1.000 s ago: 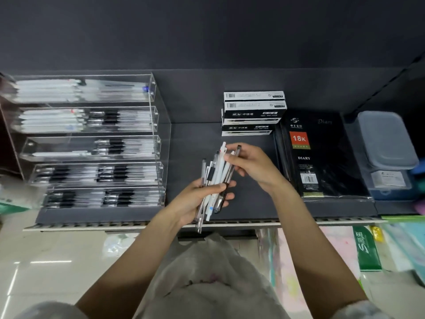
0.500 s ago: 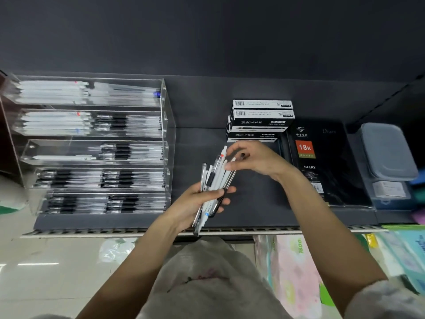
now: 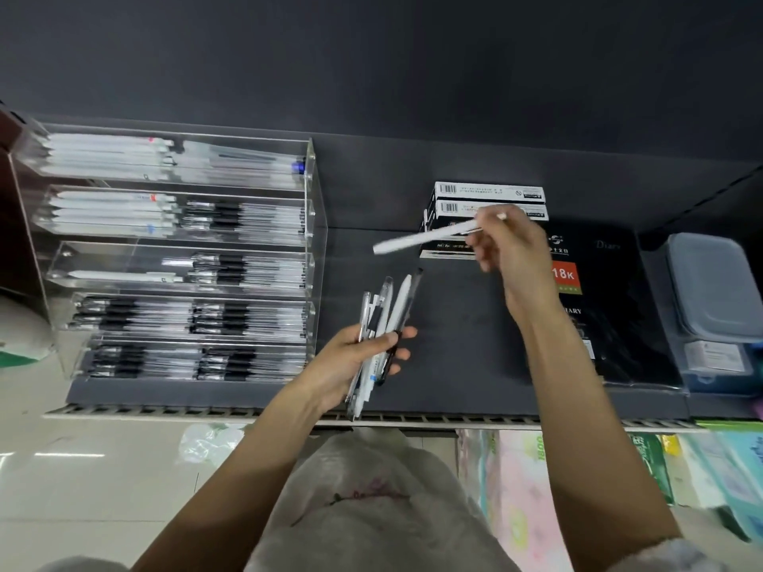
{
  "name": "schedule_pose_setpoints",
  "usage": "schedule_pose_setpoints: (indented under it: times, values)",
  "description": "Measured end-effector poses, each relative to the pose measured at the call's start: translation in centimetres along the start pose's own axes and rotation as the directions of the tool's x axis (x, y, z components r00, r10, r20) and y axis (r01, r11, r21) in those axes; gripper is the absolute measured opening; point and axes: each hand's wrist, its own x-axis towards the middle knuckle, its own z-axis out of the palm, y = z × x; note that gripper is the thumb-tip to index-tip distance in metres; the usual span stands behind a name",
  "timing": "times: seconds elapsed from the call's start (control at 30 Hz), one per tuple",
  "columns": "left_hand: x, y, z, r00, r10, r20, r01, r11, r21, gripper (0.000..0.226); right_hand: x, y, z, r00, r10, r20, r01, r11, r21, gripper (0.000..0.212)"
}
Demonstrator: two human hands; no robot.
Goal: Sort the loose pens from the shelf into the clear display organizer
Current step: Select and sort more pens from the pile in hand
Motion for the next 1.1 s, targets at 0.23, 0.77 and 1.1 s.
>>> schedule_pose_setpoints:
  times: [0.23, 0.77, 1.1]
  values:
    - [1.6, 0.6, 1.3, 0.976, 0.104, -0.194, -0.166, 0.925, -0.343, 0.026, -9.0, 4.5, 3.5, 0.914, -0.400, -0.074, 0.330, 0.834, -0.442, 0.013]
    - [1.8, -0.3, 0.7, 0.954, 0.182, -0.239, -0.253, 0.916, -0.313, 0.027, -11.0, 8.1, 5.1, 0.823, -0.449, 0.347, 0.552, 0.493, -0.672, 0.020]
    - [0.0, -1.2, 0.9, 0.987, 0.120, -0.109, -0.120, 0.993, 0.001, 0.019, -2.4, 2.8, 4.1, 0.970, -0.055, 0.235, 0.208, 0.688, -0.695, 0.030]
